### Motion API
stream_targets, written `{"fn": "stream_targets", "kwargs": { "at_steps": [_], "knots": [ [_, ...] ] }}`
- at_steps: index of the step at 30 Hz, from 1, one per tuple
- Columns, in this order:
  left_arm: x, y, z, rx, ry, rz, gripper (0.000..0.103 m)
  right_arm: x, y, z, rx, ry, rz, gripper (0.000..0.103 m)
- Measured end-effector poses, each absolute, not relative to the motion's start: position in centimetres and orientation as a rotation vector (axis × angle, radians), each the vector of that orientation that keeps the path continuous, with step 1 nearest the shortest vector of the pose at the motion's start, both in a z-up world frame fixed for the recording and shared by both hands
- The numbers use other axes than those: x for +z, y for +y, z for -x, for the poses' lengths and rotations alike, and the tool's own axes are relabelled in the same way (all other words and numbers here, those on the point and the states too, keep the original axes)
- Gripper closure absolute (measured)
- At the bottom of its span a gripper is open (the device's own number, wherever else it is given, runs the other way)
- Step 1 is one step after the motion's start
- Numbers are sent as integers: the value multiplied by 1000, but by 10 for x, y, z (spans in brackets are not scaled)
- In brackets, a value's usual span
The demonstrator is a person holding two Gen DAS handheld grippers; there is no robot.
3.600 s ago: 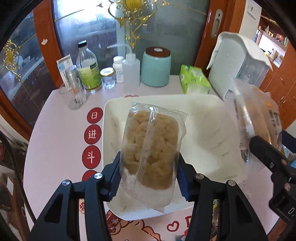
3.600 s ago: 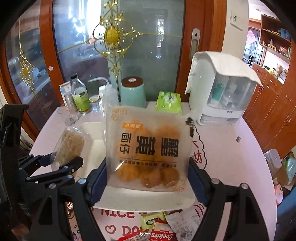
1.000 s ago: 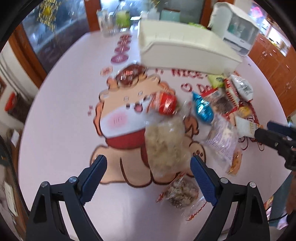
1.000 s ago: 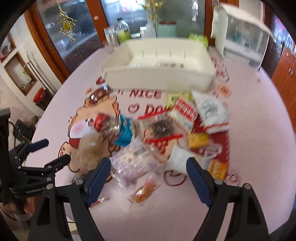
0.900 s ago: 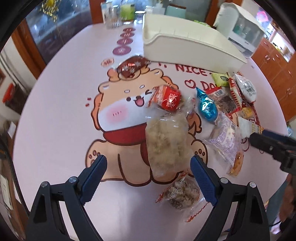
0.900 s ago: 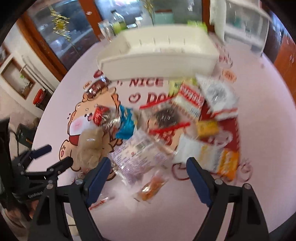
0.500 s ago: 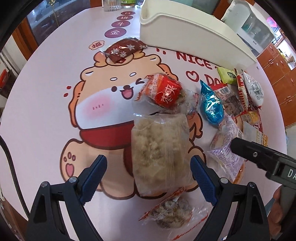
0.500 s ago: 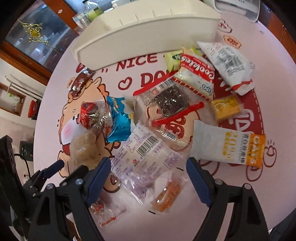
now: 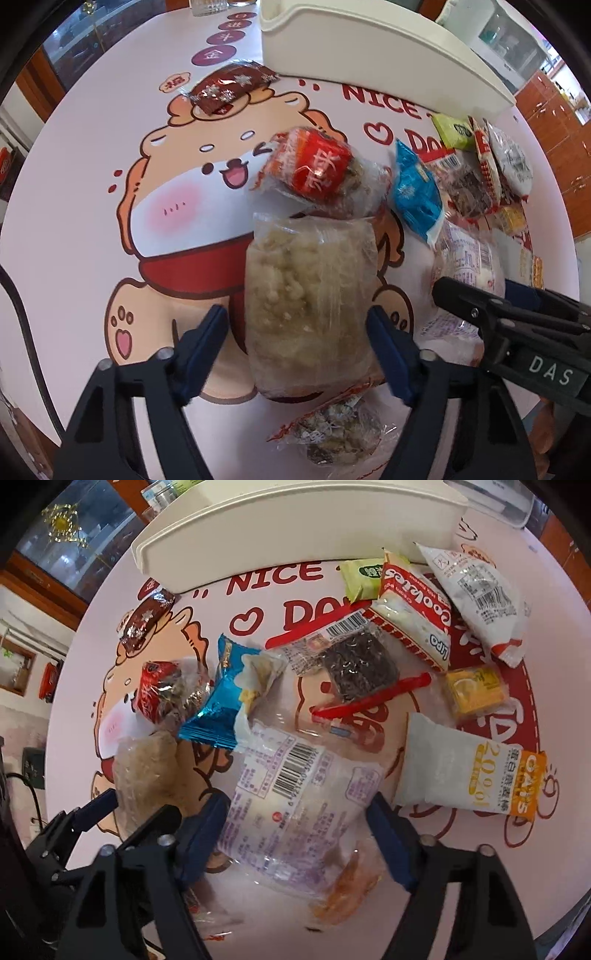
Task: Organize snacks
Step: 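Grasp a clear pastry bag with left tool while right tool grasps the pink-labelled bread bag, then lower both bags into the white tray and open both tools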
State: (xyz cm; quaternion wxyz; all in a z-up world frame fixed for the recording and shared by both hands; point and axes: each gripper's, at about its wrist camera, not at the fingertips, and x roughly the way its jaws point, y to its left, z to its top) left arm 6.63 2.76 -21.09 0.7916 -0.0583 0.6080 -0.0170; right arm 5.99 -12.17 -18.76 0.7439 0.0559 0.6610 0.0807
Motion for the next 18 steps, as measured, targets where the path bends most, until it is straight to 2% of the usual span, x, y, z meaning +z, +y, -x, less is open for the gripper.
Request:
{"fn": "stream_targets", "kwargs": {
  "at_steps": [2,6,12,18],
  "knots": [
    [-211,22,-65,-44,1295,97,44,-190,-119,-60,186,1447,-112,47],
    [-209,17,-65,-51,1279,75,58,-191,-121,-57,202,1434,-93,52],
    [-203,15,-64,-51,1276,63,62,-187,-134,-50,222,1414,-98,54],
    [-170,13,-57,-67,1239,40,62,-166,-155,-44,249,1370,-115,54]
  ]
}}
